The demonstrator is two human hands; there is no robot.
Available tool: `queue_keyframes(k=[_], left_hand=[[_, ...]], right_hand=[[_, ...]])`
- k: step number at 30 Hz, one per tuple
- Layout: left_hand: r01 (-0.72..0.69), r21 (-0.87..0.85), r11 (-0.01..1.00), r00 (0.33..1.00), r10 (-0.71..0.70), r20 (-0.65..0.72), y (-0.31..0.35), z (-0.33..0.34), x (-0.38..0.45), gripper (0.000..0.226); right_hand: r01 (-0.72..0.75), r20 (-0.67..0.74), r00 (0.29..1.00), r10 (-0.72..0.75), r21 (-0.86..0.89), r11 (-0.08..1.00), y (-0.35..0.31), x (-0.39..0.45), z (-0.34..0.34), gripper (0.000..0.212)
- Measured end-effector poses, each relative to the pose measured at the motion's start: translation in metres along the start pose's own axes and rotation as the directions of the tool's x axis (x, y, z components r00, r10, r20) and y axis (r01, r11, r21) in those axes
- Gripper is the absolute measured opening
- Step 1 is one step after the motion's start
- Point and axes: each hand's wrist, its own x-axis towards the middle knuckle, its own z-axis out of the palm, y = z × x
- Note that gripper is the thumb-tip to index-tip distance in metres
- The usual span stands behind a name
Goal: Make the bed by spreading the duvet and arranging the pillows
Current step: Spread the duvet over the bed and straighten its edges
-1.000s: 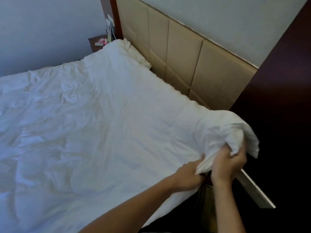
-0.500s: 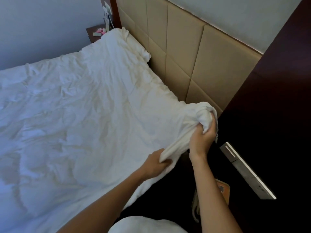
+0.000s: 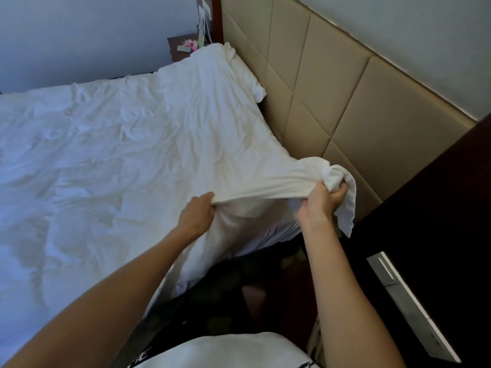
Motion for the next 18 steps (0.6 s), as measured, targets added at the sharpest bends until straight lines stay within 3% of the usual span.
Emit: queue_keyframes(k=[2, 7, 13, 18], left_hand=[[-0.092, 0.037, 0.995, 0.996, 0.092, -0.017, -0.008, -0.015, 0.018, 0.015], [-0.202, 0.081, 0.976, 0.979, 0.204, -0.023, -0.034, -0.036, 0.052, 0.028], [-0.109, 0.27, 0.957, 0.985, 0.141, -0.102, -0.081, -0.064, 0.129, 0.009], [-0.052, 0.254, 0.966, 0.982, 0.096, -0.164, -0.107, -0.089, 0.215, 0.005]], right_hand=[[-0.004, -0.02, 1.0, 0.005, 0.027, 1.0, -0.004, 0.01, 0.018, 0.039], [0.11, 0.031, 0.994, -0.108, -0.053, 0.993, -0.006, 0.031, 0.072, 0.037], [0.099, 0.029, 0.995, -0.098, -0.023, 0.995, 0.013, 0.062, 0.146, 0.032], [0.101, 0.019, 0.995, -0.101, 0.003, 0.995, 0.04, 0.089, 0.226, 0.028]])
